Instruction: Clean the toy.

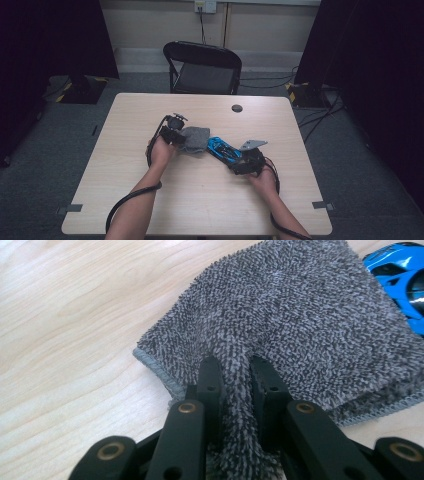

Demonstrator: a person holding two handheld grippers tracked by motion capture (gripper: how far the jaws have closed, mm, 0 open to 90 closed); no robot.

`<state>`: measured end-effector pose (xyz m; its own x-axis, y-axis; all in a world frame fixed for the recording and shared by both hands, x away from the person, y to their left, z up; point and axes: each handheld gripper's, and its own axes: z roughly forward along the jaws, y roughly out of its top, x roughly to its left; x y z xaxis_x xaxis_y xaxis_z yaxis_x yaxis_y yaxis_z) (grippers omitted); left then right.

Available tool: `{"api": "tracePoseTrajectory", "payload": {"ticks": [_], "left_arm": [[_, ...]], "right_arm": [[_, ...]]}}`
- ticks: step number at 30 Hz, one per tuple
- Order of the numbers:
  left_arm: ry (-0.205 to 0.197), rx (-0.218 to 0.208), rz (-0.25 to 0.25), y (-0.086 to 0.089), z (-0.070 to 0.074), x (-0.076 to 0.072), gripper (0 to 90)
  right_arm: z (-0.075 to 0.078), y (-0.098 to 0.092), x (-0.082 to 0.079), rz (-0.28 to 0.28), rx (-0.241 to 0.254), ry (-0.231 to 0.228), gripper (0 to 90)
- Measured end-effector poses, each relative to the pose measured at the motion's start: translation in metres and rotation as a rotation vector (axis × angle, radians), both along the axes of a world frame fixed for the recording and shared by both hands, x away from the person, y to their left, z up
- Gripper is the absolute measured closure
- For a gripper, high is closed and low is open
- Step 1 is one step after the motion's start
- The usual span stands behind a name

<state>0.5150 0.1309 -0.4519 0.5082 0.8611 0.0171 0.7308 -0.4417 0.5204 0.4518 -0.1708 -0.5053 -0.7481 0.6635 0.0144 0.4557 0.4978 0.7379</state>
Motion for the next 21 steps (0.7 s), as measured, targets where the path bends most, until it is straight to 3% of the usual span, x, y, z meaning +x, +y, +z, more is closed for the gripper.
{"api": "tracePoseTrajectory", "payload": {"ticks": [8, 21], "left_arm": [[-0.016, -0.027, 0.027, 0.014, 0.006, -0.002, 77.6], [-0.073, -0.085, 0.013, 0.027, 0.033, -0.009, 77.6]], "right_arm": [[0.000, 0.000, 0.000, -0.001, 0.001, 0.000, 23.6], [0.000, 0.000, 0.000, -0.001, 0.001, 0.000, 23.6]]}}
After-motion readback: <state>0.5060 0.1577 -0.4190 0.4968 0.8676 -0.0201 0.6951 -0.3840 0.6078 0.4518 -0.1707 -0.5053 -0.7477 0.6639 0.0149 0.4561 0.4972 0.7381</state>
